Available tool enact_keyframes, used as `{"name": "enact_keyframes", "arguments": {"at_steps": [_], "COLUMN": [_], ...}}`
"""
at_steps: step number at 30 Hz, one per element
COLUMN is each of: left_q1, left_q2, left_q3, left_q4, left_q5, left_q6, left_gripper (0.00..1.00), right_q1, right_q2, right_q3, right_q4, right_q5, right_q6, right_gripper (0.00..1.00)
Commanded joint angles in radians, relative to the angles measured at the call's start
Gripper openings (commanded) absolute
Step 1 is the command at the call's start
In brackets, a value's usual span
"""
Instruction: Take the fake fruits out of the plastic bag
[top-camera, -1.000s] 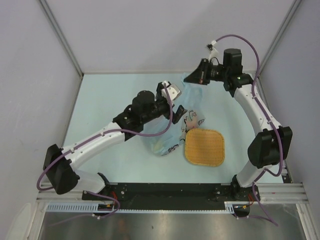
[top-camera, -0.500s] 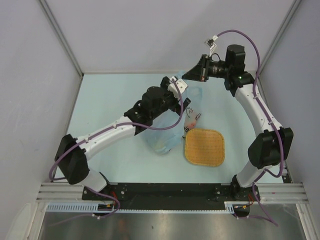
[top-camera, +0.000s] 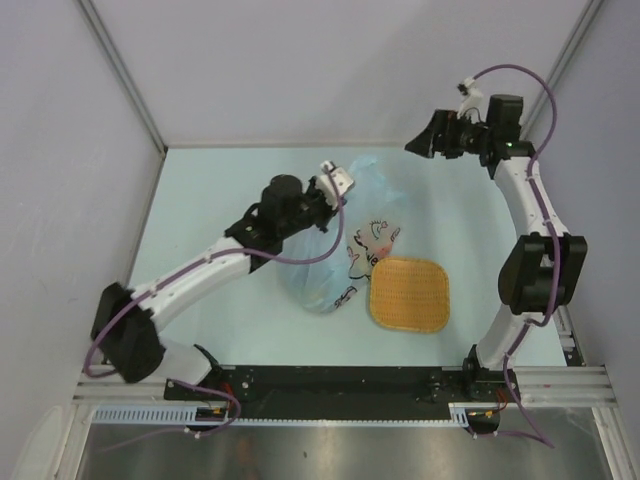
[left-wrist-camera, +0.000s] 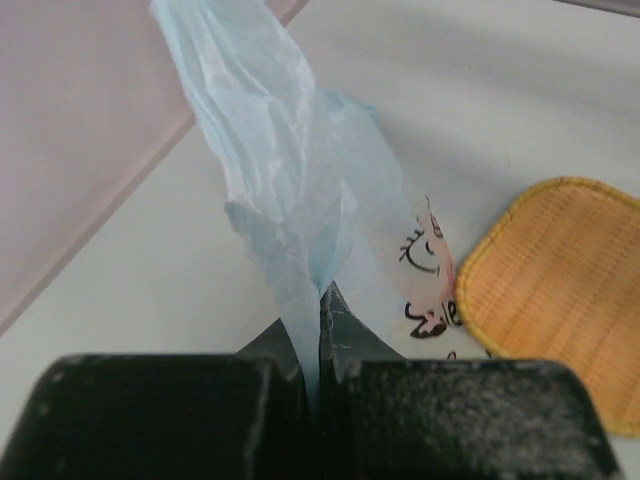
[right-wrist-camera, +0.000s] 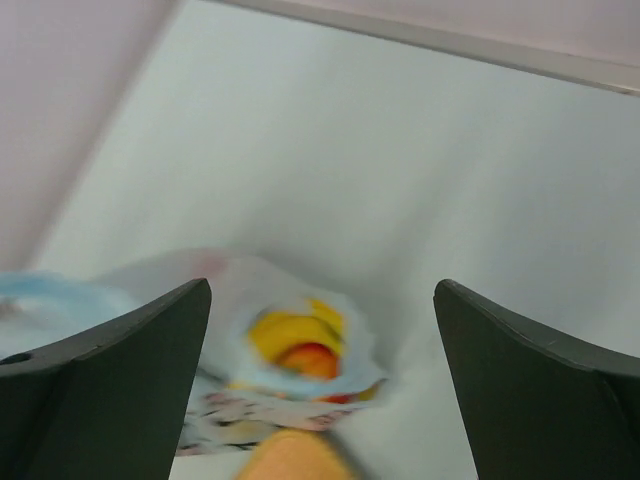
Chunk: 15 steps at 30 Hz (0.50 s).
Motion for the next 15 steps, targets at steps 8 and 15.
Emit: {"name": "enact_keyframes", "arguments": {"at_steps": [8, 15], "left_q1": [0.069, 0.102], "left_q2": [-0.276, -0.271], "left_q3": [-0.189, -0.194], "left_q4": [-0.126, -0.101], "left_q5": [0.116, 0.110], "left_q6": [0.143, 0.150], "left_gripper": [0.00, 0.00], "right_q1": [0.161, 0.078], "right_q2": [0.251, 0.032], "right_q3": [0.168, 0.055], "right_q4": [-0.302, -0.298], "right_q5": [0.204, 0.118], "right_q6": [-0.718, -0.686], "right_gripper": [1.00, 1.00]}}
